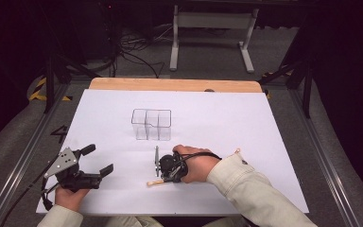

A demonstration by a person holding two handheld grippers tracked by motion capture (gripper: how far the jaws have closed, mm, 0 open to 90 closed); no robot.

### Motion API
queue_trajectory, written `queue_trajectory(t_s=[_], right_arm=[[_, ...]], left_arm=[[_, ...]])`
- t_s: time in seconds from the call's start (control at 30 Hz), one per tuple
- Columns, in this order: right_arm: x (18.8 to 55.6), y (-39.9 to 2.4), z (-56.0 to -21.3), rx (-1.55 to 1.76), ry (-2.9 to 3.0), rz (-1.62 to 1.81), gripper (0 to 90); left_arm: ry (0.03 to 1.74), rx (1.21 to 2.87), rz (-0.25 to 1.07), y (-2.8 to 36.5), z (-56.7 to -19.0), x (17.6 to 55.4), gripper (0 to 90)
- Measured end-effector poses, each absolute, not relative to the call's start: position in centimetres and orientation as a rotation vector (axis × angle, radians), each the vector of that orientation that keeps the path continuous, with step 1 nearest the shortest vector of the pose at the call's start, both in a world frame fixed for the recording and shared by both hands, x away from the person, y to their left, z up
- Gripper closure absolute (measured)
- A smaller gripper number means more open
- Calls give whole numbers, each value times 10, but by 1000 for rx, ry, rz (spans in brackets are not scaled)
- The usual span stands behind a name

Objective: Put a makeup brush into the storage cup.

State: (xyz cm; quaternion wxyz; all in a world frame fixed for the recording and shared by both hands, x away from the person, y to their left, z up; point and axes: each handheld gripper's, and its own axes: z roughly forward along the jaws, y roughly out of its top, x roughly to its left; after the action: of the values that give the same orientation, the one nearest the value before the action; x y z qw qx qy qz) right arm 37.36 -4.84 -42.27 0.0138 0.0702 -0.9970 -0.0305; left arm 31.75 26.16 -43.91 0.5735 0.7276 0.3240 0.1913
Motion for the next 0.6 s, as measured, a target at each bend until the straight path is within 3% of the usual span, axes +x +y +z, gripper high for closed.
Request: queue_trajectory(t_s=[0.6], right_arm=[[377, -55, -390, 44, -3122, -213, 849]], left_arm=[[760, 1703, 447, 262, -438, 317, 2]])
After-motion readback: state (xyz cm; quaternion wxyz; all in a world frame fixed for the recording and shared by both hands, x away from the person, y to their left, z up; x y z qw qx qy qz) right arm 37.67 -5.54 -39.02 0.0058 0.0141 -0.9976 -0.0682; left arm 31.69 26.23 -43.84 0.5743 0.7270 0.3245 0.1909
